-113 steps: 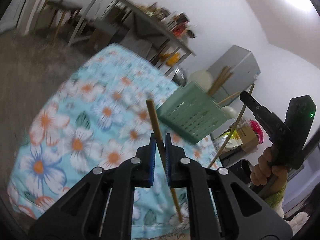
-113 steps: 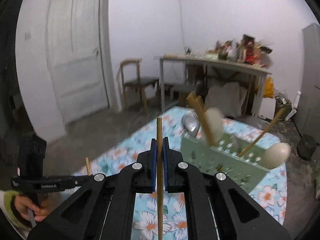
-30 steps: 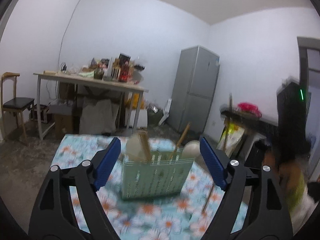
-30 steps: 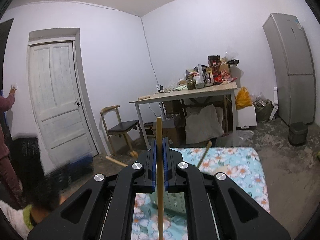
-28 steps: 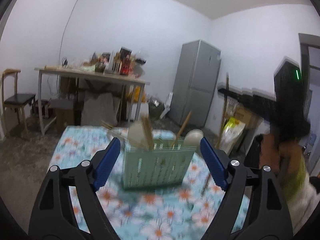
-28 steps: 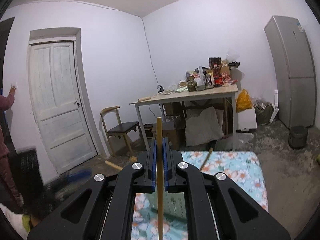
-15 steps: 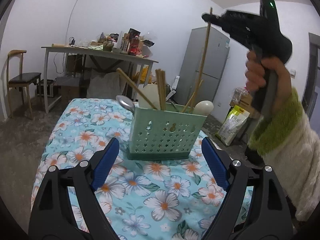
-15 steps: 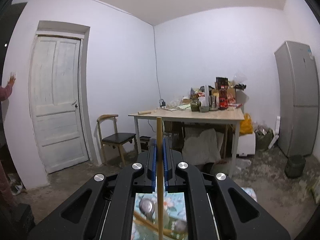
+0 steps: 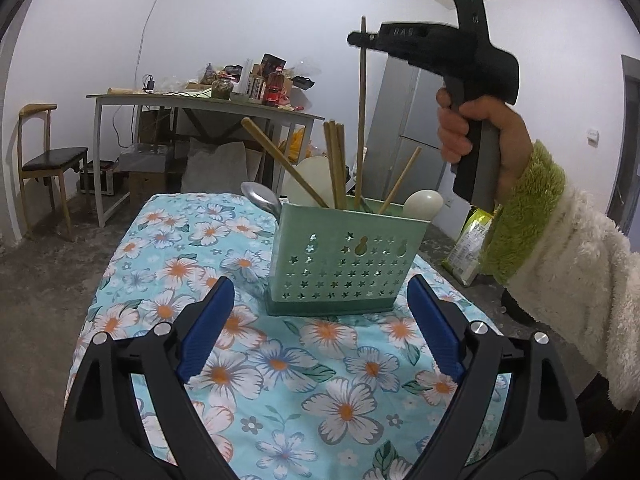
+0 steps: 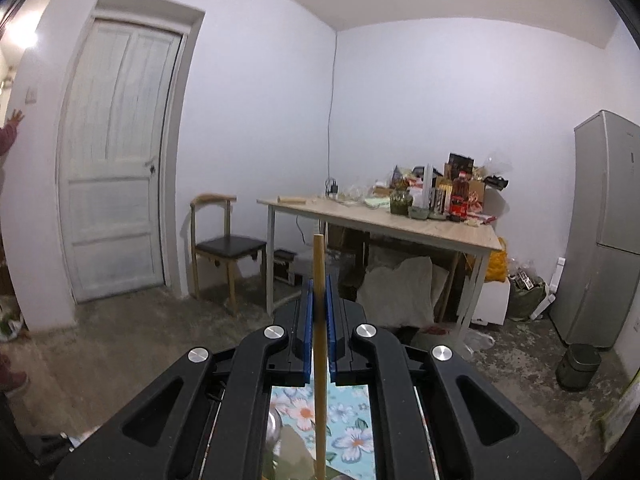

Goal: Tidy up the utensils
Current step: 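Lower the held chopstick into the green caddy with the right tool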

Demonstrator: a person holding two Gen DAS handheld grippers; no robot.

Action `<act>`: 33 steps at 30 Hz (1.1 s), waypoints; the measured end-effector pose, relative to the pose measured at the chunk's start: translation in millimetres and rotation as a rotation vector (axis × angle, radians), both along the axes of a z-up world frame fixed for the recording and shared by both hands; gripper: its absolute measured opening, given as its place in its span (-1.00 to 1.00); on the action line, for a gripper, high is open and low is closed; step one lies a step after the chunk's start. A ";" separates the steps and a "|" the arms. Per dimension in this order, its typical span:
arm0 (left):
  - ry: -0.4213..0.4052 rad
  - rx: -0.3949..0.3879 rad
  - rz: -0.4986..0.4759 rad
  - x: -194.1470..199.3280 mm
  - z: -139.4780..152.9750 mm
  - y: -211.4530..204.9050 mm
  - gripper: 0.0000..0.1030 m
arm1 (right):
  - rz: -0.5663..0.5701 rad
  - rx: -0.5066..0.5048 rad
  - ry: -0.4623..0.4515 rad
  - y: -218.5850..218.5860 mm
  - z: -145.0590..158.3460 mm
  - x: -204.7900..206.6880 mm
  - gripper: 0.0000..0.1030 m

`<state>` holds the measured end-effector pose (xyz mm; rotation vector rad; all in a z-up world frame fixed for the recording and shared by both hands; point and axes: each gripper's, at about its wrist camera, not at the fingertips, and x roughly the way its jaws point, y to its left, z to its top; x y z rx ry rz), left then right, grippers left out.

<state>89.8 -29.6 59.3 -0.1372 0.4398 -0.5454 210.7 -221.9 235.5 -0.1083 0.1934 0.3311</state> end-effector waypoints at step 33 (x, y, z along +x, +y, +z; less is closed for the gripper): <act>0.068 -0.306 -0.050 126.2 37.5 17.0 0.72 | -0.006 0.354 0.119 -109.1 -77.0 -136.1 0.14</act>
